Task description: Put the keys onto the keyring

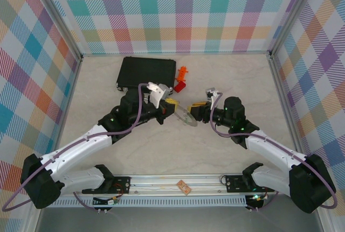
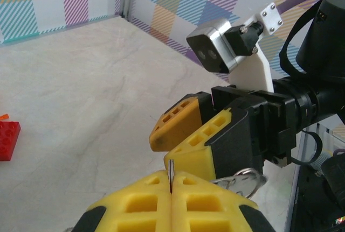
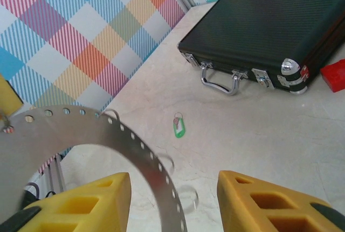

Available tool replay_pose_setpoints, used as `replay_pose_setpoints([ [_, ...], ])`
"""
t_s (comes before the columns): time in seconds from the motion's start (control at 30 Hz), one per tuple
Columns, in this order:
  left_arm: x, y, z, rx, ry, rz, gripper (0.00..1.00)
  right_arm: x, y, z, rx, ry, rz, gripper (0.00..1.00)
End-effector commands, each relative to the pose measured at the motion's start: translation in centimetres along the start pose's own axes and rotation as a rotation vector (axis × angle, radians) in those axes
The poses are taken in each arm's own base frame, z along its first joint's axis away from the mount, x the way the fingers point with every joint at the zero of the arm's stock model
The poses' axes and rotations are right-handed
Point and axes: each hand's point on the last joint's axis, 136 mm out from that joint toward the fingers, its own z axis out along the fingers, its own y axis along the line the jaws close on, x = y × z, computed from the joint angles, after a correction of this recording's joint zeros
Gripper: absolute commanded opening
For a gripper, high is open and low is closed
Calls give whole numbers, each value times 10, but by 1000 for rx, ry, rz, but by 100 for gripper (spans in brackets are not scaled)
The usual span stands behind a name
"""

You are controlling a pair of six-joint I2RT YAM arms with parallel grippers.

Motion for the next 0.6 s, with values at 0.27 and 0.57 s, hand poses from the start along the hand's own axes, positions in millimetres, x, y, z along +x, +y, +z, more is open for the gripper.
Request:
replay_pose_setpoints([
  [0.27, -22, -1, -6, 67, -162, 38, 0, -20, 33, 2, -153, -16, -1, 45],
  [0.57, -25, 2, -9, 110, -181, 20, 0, -39, 44, 6, -177, -18, -10, 45],
])
